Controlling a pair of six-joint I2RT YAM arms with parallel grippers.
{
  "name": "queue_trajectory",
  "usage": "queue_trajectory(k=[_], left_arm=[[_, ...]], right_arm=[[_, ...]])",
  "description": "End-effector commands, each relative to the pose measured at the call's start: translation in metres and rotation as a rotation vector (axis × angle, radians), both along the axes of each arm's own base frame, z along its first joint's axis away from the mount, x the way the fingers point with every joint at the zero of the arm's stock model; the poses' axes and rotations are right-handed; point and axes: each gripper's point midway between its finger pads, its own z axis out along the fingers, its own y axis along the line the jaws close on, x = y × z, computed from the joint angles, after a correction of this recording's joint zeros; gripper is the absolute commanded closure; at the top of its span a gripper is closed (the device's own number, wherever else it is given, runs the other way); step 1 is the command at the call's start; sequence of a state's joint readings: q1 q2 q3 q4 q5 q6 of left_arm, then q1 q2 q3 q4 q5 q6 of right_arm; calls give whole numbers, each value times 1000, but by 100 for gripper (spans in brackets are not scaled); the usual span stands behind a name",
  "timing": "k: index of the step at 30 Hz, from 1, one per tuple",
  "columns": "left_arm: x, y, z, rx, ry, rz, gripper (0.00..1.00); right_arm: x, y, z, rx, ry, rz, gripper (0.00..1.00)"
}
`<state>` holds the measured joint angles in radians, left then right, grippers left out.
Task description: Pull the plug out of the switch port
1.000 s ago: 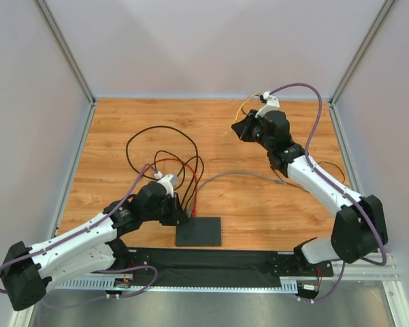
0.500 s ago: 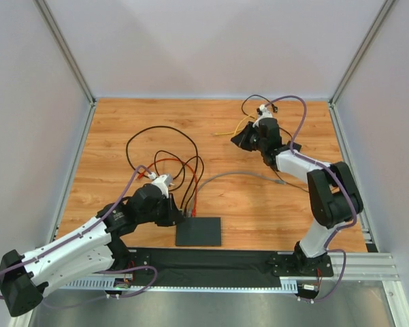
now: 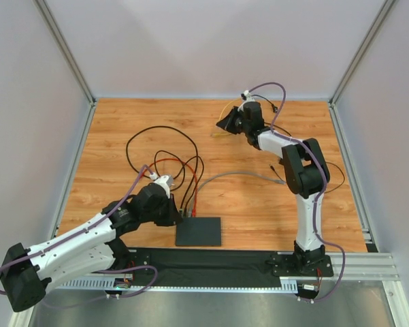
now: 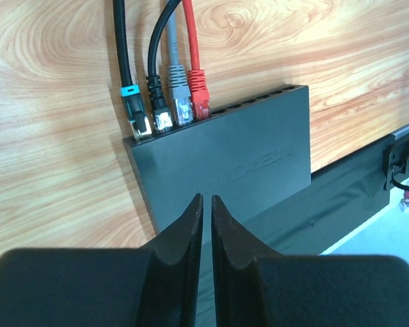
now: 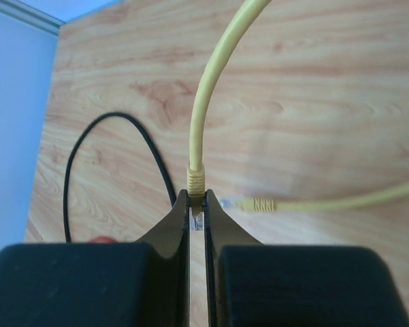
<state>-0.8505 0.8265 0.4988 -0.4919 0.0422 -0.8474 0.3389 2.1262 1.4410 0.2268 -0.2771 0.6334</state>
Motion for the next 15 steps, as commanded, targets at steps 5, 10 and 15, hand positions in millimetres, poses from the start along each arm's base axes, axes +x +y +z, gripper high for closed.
queue_trajectory(k=[5, 10, 15], left_arm=[[15, -6, 11, -8, -37, 0, 83], [16, -10, 8, -12, -22, -8, 84], [16, -12, 6, -14, -14, -12, 84]], right_arm=[[52, 42, 39, 131, -53, 43, 100], [71, 57, 28, 153, 28, 52, 96], [63, 73, 5, 105, 81, 62, 93]])
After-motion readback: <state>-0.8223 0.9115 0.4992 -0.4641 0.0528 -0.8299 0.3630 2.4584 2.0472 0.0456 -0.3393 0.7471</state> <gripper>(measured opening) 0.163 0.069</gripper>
